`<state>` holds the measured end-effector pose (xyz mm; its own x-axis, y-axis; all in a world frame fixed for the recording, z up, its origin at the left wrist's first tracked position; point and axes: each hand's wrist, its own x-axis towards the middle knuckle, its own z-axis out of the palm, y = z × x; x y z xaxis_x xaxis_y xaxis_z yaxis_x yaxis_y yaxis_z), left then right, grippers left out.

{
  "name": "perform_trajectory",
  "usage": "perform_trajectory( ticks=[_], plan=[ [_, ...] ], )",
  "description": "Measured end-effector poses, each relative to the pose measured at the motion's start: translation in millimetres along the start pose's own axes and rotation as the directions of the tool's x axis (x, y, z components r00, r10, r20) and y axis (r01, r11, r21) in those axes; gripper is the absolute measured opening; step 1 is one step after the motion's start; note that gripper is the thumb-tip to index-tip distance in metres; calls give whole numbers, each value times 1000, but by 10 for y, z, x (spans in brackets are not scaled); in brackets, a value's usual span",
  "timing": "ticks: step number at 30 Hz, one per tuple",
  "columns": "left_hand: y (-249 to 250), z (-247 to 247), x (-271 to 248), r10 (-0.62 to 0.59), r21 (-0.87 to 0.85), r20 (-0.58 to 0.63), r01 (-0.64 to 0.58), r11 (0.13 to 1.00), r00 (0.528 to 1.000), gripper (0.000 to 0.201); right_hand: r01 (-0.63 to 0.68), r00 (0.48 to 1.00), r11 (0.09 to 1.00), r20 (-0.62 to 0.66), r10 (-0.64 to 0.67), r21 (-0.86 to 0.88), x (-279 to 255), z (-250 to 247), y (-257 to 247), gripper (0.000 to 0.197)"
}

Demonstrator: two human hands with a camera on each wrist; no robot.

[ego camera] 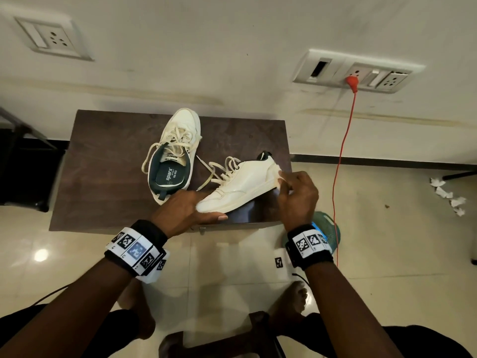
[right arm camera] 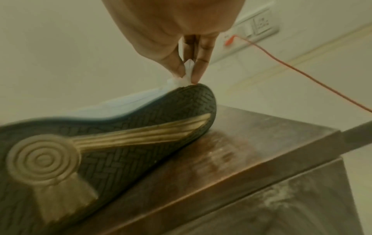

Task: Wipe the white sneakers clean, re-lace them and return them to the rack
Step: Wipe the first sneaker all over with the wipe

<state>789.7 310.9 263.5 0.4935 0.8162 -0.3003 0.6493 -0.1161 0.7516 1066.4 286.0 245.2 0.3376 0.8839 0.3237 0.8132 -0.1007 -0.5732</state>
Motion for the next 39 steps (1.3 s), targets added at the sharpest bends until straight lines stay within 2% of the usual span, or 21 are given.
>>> perform_trajectory(
  ticks=[1, 3, 6, 8, 9, 12, 14, 18, 20, 22, 24, 27, 29, 33, 36, 39],
  plan=[
    [-9, -6, 10, -2, 3, 10, 2, 1000, 1000, 50, -54, 998, 998, -35, 55, 8, 21, 1, 14, 22],
    [-21, -35, 15, -3, 20, 22, 3, 1000, 1000, 61, -69, 996, 997, -48, 70, 17, -78, 51, -124, 22],
    [-81, -39, 19, -9, 28, 36, 8, 1000, 999, 74, 55, 995, 995, 74, -61, 78, -421, 124, -409, 23],
    [-52, -36, 11, -1, 32, 35, 0, 1000, 999, 71, 128, 981, 985, 129, -143, 115, -475, 94, -385, 23],
    [-35, -33, 10, 4, 43, 29, -6, 999, 1000, 67, 130, 982, 985, 121, -144, 111, -416, 75, -305, 24],
    [-9, -29, 29, 26, 71, 24, -27, 997, 999, 61, -13, 1000, 998, -26, 15, 67, -170, -15, -42, 25],
    [-29, -29, 41, 25, 69, 27, -27, 997, 999, 65, -77, 994, 994, -66, 82, 79, -165, -21, -43, 26],
    [-104, -42, 55, -8, 35, 33, 7, 999, 999, 98, 26, 995, 980, 87, -44, 199, -603, 140, -485, 27],
    [-127, -45, 51, -20, 36, 42, 18, 999, 999, 105, 21, 993, 958, 103, -52, 287, -786, 168, -688, 28],
    [-145, -39, 53, -18, 41, 43, 17, 999, 999, 103, 63, 988, 944, 110, -104, 325, -866, 152, -796, 27],
    [-154, -35, 47, -3, 33, 40, 2, 999, 999, 100, 155, 963, 930, 161, -218, 333, -889, 123, -813, 26],
    [-160, -33, 60, 8, 37, 51, -10, 999, 999, 99, 302, 883, 905, 269, -384, 299, -794, 95, -667, 30],
    [-135, -46, 69, 1, 57, 58, -4, 998, 998, 91, 376, 845, 889, 297, -445, 261, -590, 81, -437, 32],
    [-61, -47, 88, -23, 70, 55, 19, 997, 998, 69, 350, 898, 924, 224, -378, 154, -150, 3, 44, 37],
    [-24, -33, 81, -7, 94, 57, 2, 996, 998, 68, 353, 917, 934, 182, -356, 46, -29, -15, 172, 35],
    [-39, -19, 76, -22, 122, 64, 14, 992, 998, 73, 169, 984, 985, 63, -168, -14, 52, -35, 204, 32]
  ],
)
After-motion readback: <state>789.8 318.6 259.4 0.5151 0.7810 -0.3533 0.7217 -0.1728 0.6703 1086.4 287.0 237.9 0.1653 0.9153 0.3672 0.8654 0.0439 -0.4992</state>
